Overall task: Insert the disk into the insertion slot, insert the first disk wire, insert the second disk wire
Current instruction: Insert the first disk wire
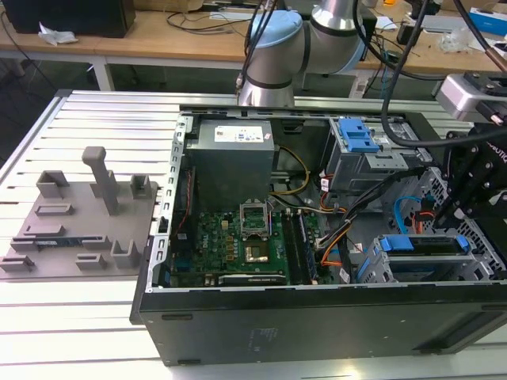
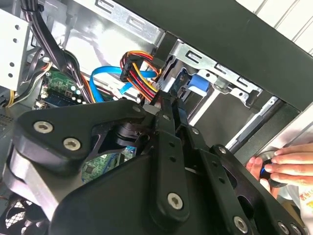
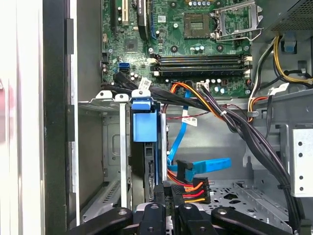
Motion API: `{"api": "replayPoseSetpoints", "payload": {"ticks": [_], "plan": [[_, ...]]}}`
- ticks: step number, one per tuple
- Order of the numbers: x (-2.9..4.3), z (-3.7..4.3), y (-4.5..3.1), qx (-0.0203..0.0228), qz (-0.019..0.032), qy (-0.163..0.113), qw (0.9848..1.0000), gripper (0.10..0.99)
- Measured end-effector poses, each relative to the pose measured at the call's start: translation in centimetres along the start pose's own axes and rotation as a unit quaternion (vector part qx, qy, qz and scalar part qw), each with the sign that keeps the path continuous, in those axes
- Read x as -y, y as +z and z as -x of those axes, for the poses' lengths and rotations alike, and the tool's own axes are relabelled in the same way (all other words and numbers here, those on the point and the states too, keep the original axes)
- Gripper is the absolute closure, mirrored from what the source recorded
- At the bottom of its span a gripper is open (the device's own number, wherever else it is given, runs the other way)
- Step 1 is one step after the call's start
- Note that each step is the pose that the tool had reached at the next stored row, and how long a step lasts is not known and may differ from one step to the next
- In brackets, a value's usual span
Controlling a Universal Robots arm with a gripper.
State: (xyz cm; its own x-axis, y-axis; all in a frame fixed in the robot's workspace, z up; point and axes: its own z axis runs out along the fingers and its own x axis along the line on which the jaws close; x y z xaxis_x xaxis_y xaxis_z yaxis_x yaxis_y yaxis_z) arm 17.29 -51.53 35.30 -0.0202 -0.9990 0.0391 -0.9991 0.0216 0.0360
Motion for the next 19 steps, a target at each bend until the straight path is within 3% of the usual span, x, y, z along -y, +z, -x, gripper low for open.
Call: {"api": "replayPoseSetpoints", "payload": {"ticks": [7, 19], "plan": [[-0.03, 0.68, -0.02, -0.0097, -0.0024, 0.005, 0.9999, 0.918], [-0.06, 0.39, -0.01, -0.0095, -0.0026, 0.014, 0.9999, 0.918]]}}
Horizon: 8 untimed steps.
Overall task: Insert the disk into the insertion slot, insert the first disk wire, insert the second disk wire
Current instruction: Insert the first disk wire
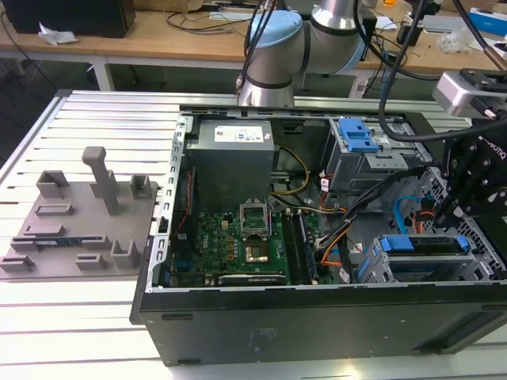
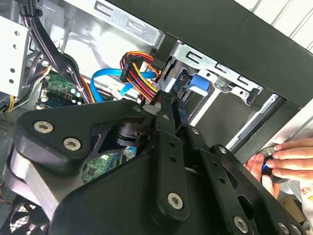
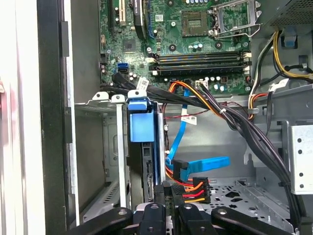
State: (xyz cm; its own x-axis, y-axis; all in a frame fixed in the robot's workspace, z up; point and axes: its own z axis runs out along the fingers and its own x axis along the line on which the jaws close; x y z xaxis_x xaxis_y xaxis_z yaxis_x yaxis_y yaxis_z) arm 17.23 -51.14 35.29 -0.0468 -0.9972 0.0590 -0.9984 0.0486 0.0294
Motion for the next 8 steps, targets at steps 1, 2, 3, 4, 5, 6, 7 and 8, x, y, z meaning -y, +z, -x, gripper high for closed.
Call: {"api": "replayPoseSetpoints", "payload": {"ticks": [1, 2, 3, 4, 5, 6, 7, 8], "plan": [[0.0, -0.07, 0.01, 0.0001, 0.0, 0.0, 1.0, 0.918], [0.01, -0.12, 0.01, 0.0001, -0.0001, 0.001, 1.0, 0.918], [0.01, -0.24, 0.02, 0.0, -0.0001, 0.001, 1.0, 0.918], [0.01, -0.32, 0.04, 0.0001, -0.0001, 0.001, 1.0, 0.918], [0.01, -0.39, 0.05, 0.0001, -0.0001, 0.001, 1.0, 0.918], [0.0, -0.51, 0.06, 0.0, -0.0001, 0.001, 1.0, 0.918], [-0.01, -0.58, 0.07, 0.0001, -0.0001, 0.001, 1.0, 0.918], [-0.06, -0.63, 0.08, 0.0001, -0.0001, 0.001, 1.0, 0.918]]}}
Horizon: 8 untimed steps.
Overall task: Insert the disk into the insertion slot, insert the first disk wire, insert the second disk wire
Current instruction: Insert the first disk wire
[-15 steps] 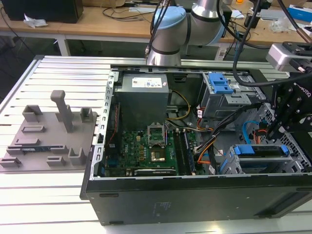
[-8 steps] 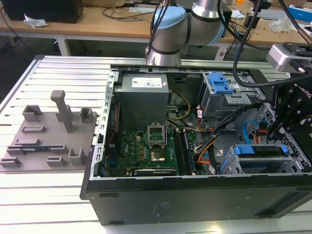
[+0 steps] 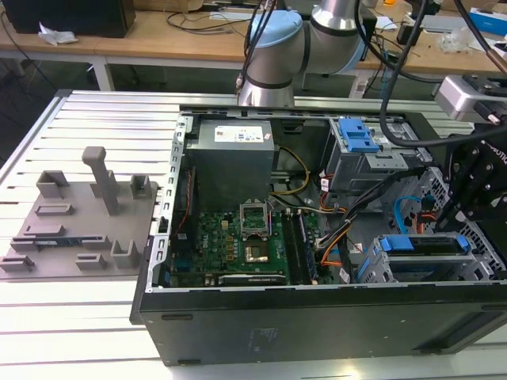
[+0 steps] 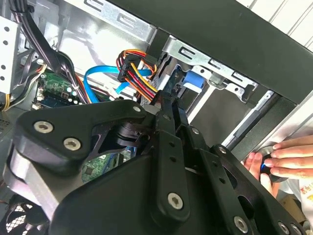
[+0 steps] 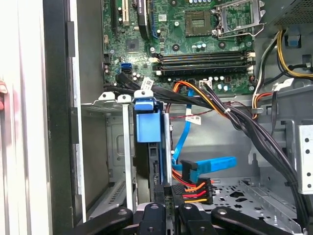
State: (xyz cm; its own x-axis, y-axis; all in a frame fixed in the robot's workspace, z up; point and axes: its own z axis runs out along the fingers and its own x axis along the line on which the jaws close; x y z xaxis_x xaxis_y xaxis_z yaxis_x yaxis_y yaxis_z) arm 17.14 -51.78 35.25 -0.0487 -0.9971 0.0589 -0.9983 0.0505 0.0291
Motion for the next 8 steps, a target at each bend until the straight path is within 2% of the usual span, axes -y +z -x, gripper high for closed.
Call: {"api": "replayPoseSetpoints", "payload": {"ticks": [8], "plan": [[0.0, -0.08, 0.08, -0.0001, 0.0, 0.0, 1.0, 0.918]]}}
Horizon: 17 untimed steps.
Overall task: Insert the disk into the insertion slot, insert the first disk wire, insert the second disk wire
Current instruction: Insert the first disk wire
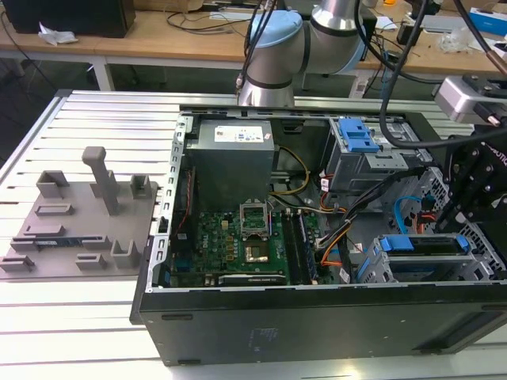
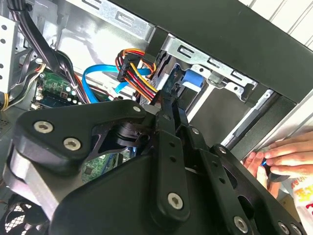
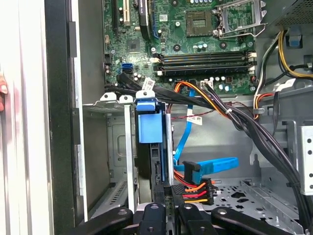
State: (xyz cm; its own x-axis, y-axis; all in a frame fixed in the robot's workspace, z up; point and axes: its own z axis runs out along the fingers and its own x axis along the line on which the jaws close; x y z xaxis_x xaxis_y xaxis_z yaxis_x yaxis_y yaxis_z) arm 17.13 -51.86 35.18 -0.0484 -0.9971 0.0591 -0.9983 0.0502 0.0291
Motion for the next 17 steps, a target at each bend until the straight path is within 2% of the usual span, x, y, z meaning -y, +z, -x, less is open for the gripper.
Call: {"api": "replayPoseSetpoints", "payload": {"ticks": [8, 9, 13, 17], "plan": [[0.02, -0.26, 0.15, -0.0015, -0.0001, 0.0, 1.0, 0.918], [0.02, -0.27, 0.16, -0.0027, -0.0001, 0.0, 1.0, 0.918], [0.02, -0.24, 0.23, -0.013, -0.0006, 0.001, 0.9999, 0.918], [0.0, 0.11, 0.29, -0.0131, -0.0006, 0.001, 0.9999, 0.918]]}}
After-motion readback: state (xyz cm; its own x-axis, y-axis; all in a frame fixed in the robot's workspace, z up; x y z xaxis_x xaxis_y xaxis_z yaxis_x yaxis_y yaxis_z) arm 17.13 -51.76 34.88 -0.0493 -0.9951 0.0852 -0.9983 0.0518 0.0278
